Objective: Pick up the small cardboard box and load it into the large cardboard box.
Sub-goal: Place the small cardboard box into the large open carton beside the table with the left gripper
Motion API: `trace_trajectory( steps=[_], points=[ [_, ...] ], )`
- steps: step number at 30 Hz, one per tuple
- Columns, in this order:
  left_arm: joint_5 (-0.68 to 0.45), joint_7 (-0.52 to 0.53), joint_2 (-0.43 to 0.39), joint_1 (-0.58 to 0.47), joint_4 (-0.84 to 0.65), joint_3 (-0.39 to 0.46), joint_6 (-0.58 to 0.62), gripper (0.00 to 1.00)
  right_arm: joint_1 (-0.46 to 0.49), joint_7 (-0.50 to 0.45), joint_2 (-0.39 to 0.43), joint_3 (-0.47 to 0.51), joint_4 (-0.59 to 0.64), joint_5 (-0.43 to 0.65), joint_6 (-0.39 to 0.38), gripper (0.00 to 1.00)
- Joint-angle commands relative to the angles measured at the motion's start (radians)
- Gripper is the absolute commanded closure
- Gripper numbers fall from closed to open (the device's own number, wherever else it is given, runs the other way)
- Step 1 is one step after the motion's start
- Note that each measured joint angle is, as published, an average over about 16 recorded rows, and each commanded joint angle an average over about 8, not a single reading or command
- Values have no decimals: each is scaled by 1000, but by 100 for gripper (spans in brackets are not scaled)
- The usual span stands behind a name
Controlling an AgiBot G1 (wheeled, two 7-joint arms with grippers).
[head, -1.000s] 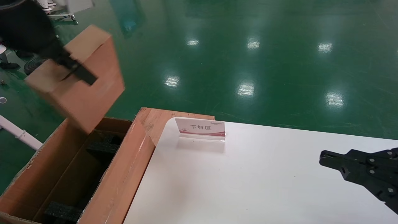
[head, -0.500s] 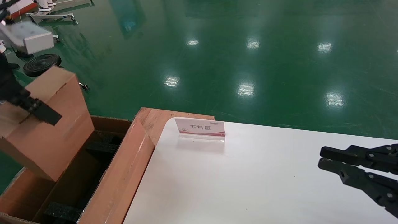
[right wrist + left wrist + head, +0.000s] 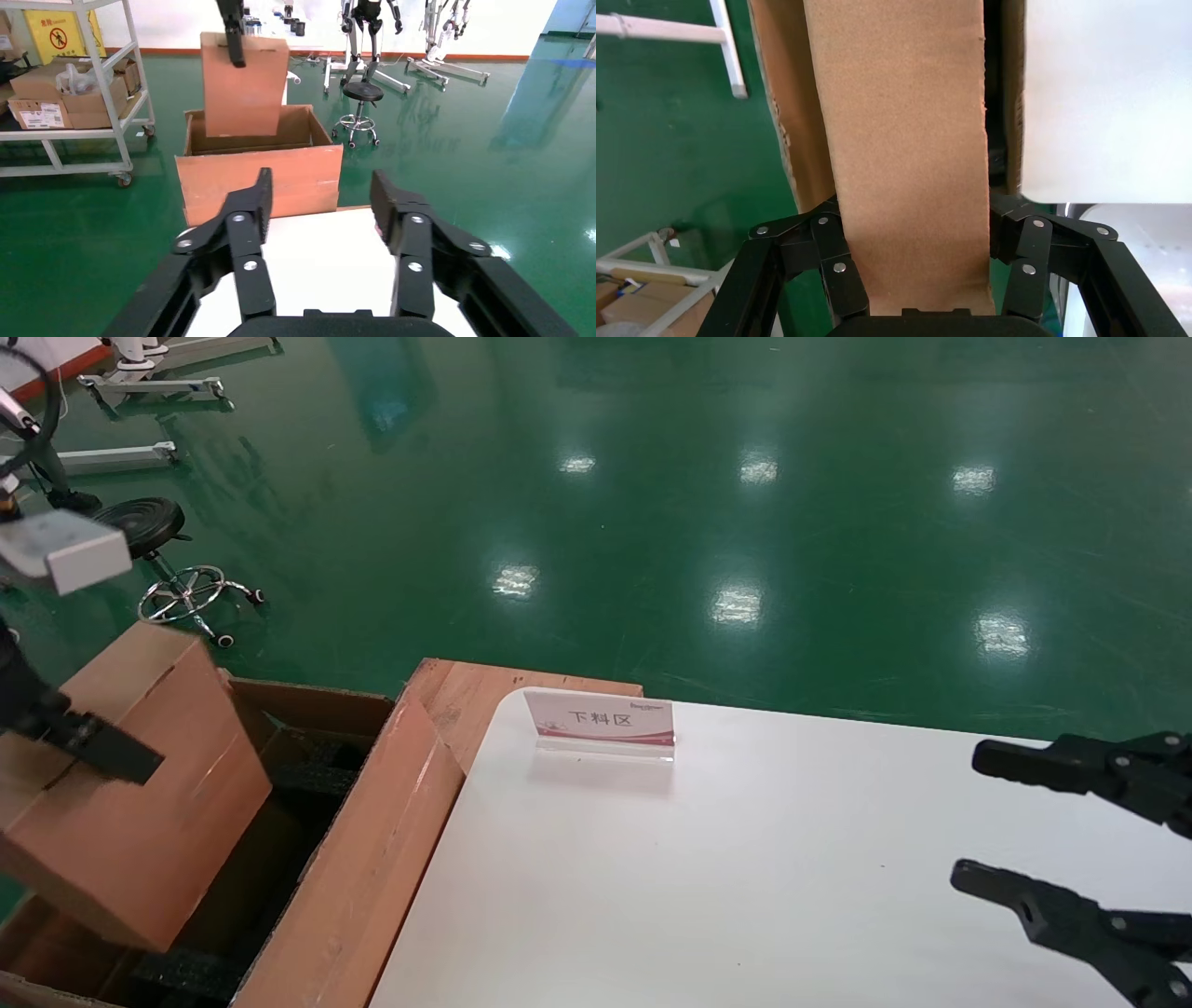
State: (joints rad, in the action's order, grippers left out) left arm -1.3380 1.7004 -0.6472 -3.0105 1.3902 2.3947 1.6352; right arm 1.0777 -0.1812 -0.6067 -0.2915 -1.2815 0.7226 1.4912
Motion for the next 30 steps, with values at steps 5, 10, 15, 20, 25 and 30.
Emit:
trace_trajectory(
  steps=[5,10,15,20,25,30],
  points=[
    [-39,-55,83,9,3,1,-5,100,0,0,0,0,0,0,0,0],
    [-80,-102,153,21,6,-16,-14,100,0,0,0,-1,0,0,0,0],
    [-132,-136,208,37,9,-44,-29,100,0,0,0,-1,0,-1,0,0],
    [-175,-159,242,67,6,-78,-58,100,0,1,1,-1,0,-1,-1,0],
    [-194,-185,256,138,-25,-120,-105,100,0,1,1,-2,0,-1,-1,0],
    [-201,-196,274,194,-35,-156,-143,100,0,1,1,-2,0,-1,-1,0]
  ],
)
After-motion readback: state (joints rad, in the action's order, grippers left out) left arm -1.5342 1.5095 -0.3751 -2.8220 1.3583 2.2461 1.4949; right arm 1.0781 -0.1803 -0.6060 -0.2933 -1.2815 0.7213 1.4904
